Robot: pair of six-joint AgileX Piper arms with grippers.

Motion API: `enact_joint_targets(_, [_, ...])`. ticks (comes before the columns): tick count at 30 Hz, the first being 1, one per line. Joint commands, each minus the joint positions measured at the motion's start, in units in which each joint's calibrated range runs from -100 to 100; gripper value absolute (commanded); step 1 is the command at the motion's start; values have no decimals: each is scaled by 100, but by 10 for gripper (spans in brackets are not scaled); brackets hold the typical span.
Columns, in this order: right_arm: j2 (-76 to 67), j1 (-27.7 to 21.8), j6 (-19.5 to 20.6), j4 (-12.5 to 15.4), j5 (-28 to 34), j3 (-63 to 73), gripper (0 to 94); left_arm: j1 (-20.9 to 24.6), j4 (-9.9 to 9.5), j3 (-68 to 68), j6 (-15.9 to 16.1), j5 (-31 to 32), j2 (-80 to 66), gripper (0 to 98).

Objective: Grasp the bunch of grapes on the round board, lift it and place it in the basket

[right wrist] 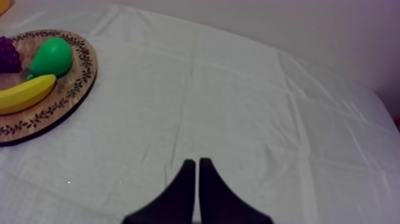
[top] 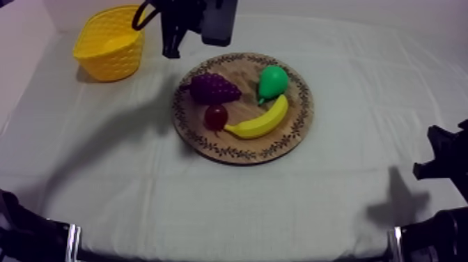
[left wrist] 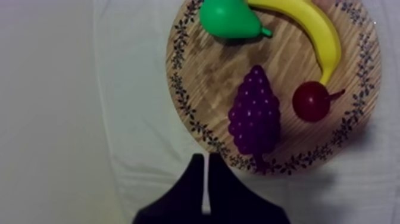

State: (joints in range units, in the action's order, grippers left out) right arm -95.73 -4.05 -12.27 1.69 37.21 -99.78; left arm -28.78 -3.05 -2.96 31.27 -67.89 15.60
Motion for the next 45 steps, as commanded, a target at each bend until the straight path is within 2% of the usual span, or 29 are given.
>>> enact_joint_targets(1, [-2,-1,-1,-1,-3,1,5,4,2,26,27,-19,5,181])
enact_joint_targets(4, [-2,-1,-1,-1,-3,1,5,15,-20,92,10,-31,20,445])
enact_joint_targets(6, [-2,-1,-1,-1,-3,1,5,34,-19,132,-12,-27,32,575])
enact_joint_targets(9, [-2,-1,-1,-1,-3,1,5,61,-14,189,-68,10,55,702])
enact_joint_targets(12, [-2,-1,-1,-1,-3,1,5,85,-26,223,-131,26,80,772])
enact_joint_targets(26, [-2,-1,-1,-1,-3,1,5,148,-43,269,-266,117,380,838])
enact_joint_targets(45, [-2,-1,-1,-1,-3,1,5,119,-54,-240,-410,454,2002,826])
